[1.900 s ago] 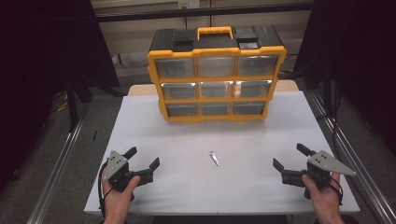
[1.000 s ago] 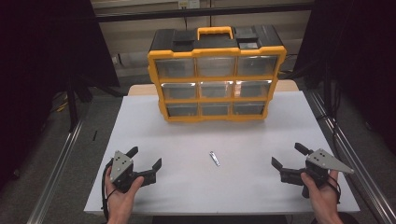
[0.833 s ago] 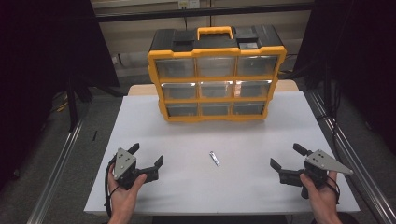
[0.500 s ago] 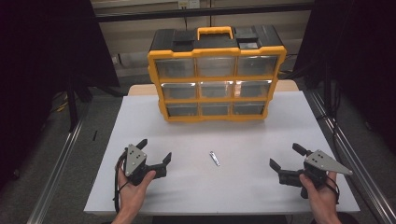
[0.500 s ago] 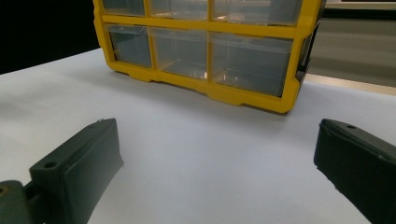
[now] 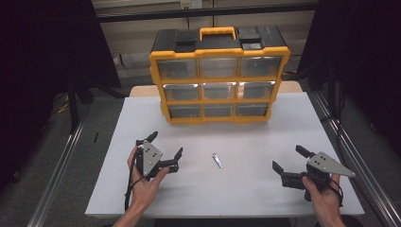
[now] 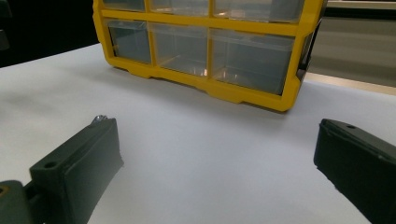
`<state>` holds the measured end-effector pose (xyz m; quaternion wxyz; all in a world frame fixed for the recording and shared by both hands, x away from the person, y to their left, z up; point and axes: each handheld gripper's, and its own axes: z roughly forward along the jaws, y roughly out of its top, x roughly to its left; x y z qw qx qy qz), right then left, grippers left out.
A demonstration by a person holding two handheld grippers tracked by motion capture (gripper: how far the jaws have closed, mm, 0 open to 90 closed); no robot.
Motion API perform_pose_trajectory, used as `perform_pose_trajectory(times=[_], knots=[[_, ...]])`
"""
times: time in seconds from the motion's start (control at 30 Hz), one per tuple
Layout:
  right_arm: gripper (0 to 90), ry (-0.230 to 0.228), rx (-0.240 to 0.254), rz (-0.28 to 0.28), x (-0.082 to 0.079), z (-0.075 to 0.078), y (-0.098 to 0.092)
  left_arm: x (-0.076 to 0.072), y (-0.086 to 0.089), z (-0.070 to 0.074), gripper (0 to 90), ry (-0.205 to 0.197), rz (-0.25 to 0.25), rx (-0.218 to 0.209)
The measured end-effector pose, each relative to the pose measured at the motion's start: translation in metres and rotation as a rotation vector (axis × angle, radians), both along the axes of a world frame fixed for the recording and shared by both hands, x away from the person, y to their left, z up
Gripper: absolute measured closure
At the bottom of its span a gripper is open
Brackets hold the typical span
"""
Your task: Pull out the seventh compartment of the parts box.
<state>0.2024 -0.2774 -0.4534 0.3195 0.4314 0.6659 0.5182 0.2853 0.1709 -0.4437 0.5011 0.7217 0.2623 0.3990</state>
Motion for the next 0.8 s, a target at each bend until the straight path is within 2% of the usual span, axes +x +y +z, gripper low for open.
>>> perform_pose_trajectory(times=[0.03,0.07,0.13,0.17,0.2,0.3,0.33,0.37,0.4,0.43,0.5,0.57,0.63,0.67,0.73,0.8], knots=[[0.5,0.002,0.0,-0.005,0.0,0.0,0.0,0.003,-0.001,-0.001,5.1,-0.026,0.002,0.009],[0.5,0.009,-0.002,0.0,0.0,0.0,0.0,0.004,-0.002,-0.001,5.1,-0.031,0.006,-0.001],[0.5,0.011,-0.004,0.003,0.001,-0.001,0.0,0.008,-0.001,-0.001,5.1,-0.036,0.004,0.01],[0.5,0.013,-0.003,0.004,0.001,-0.001,0.0,0.01,-0.002,-0.001,5.1,-0.043,0.017,0.026],[0.5,0.013,-0.001,0.006,0.001,-0.001,0.001,0.013,-0.003,-0.001,5.1,-0.058,0.019,0.061],[0.5,0.017,-0.002,0.009,0.001,-0.001,0.002,0.019,-0.007,-0.002,5.1,-0.072,0.01,0.088],[0.5,0.018,-0.003,0.01,0.001,-0.001,0.002,0.021,-0.008,-0.002,5.1,-0.08,0.013,0.086],[0.5,0.016,-0.005,0.011,0.001,-0.001,0.002,0.022,-0.009,-0.001,5.1,-0.064,0.003,0.081],[0.5,0.012,-0.009,0.011,0.001,-0.001,0.002,0.023,-0.011,-0.001,5.1,-0.061,0.016,0.076],[0.5,0.013,-0.009,0.012,0.001,-0.001,0.002,0.025,-0.011,0.0,4.8,-0.079,0.015,0.1],[0.5,0.013,-0.011,0.016,0.001,-0.001,0.002,0.027,-0.013,0.0,4.1,-0.077,0.007,0.105],[0.5,0.015,-0.013,0.017,0.001,-0.001,0.002,0.03,-0.014,0.001,2.9,-0.075,0.012,0.125],[0.5,0.015,-0.014,0.017,0.001,-0.001,0.002,0.032,-0.016,0.004,3.6,-0.084,0.022,0.184],[0.5,0.015,-0.014,0.017,0.001,-0.001,0.002,0.033,-0.017,0.004,2.1,-0.099,0.011,0.204],[0.5,0.015,-0.014,0.016,0.001,-0.001,0.002,0.035,-0.02,0.006,3.1,-0.097,0.01,0.229],[0.5,0.014,-0.014,0.012,0.001,-0.002,0.002,0.038,-0.021,0.008,2.9,-0.129,0.013,0.245]])
